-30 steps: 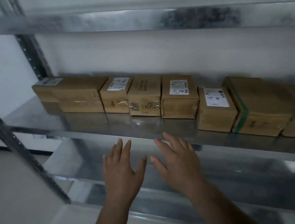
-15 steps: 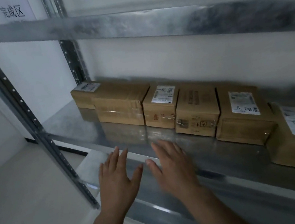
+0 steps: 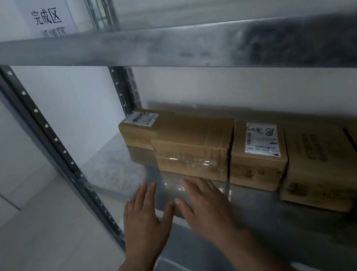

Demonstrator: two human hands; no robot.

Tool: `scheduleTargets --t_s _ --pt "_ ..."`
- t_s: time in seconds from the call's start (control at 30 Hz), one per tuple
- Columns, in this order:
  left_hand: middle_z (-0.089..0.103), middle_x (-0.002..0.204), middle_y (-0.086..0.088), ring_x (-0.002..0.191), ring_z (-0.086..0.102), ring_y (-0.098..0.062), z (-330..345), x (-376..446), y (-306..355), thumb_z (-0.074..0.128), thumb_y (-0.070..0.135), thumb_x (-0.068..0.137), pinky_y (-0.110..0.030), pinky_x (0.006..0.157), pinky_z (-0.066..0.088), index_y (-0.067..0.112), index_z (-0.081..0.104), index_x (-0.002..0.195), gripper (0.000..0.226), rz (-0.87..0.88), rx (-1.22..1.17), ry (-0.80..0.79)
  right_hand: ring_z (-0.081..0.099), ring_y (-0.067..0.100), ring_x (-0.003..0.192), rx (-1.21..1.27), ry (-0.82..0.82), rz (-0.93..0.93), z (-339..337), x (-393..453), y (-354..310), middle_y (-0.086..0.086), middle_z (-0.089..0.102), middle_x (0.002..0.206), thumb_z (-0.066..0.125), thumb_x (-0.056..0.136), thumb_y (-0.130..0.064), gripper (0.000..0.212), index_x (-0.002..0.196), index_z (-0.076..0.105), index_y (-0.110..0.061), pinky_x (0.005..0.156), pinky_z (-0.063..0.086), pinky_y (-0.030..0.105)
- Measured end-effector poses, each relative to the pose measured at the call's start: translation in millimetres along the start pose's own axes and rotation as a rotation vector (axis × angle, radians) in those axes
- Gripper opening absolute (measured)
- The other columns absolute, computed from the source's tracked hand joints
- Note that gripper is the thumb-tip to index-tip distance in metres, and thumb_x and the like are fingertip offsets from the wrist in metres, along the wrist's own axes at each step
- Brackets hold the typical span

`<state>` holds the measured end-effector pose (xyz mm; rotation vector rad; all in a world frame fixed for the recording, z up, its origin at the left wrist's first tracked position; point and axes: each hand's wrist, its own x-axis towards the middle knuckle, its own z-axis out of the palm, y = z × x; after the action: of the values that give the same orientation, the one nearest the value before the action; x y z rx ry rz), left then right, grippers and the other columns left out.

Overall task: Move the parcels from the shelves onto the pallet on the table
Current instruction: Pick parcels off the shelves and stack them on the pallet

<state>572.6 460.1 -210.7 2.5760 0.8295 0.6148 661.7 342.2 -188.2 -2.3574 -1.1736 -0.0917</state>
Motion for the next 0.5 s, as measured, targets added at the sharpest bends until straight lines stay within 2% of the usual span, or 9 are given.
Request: scheduleTargets --t_s 0.13,0.23,0.33,0.4,0.5 --pt "0.037 0.148 -0.007 0.136 0.034 -0.024 -2.6 39.2 -32.4 0.024 0.069 0.076 -0.037 0.111 0.023 0.016 0.041 0.141 0.086 0.016 -0.041 -0.022 0.056 0.022 0.113 -0.021 0.085 0.038 18.8 32.9 -14.5 0.005 0.059 0.125 0.027 0.087 -0.051 0.062 0.128 0.055 -0.013 0.087 0.047 0.033" --pt "0.036 0.149 -0.006 0.137 0.033 -0.022 -8.1 76.0 -61.2 0.024 0.069 0.077 -0.034 0.111 0.021 0.016 0.04 0.142 0.085 0.064 -0.084 -0.051 0.064 0.021 0.1 -0.034 0.183 0.104 37.0 62.8 -30.9 0.004 0.066 0.111 0.039 0.086 -0.044 0.05 0.116 0.062 -0.012 0.078 0.051 0.03" --pt "0.035 0.15 -0.007 0.137 0.032 -0.022 -19.6 116.2 -94.4 0.03 0.067 0.078 -0.035 0.111 0.022 0.015 0.039 0.142 0.083 0.094 -0.122 -0.085 0.063 0.021 0.103 -0.045 0.17 0.16 57.5 97.5 -62.4 0.005 0.066 0.114 0.039 0.086 -0.044 0.052 0.119 0.062 -0.011 0.08 0.049 0.029" --pt "0.034 0.15 -0.007 0.137 0.031 -0.023 -27.8 144.7 -117.2 0.035 0.065 0.081 -0.035 0.111 0.023 0.015 0.038 0.143 0.08 0.12 -0.144 -0.101 0.064 0.019 0.097 -0.101 0.184 0.185 72.0 122.8 -82.7 0.004 0.067 0.109 0.039 0.085 -0.044 0.052 0.118 0.062 -0.012 0.075 0.047 0.025" --pt "0.031 0.152 -0.005 0.138 0.028 -0.022 -34.5 182.6 -141.4 0.051 0.048 0.091 -0.034 0.111 0.023 0.018 0.033 0.145 0.064 0.154 -0.188 -0.127 0.063 0.02 0.092 -0.114 0.224 0.208 93.8 156.8 -98.7 0.008 0.066 0.105 0.047 0.086 -0.038 0.044 0.115 0.061 -0.008 0.077 0.049 0.03"
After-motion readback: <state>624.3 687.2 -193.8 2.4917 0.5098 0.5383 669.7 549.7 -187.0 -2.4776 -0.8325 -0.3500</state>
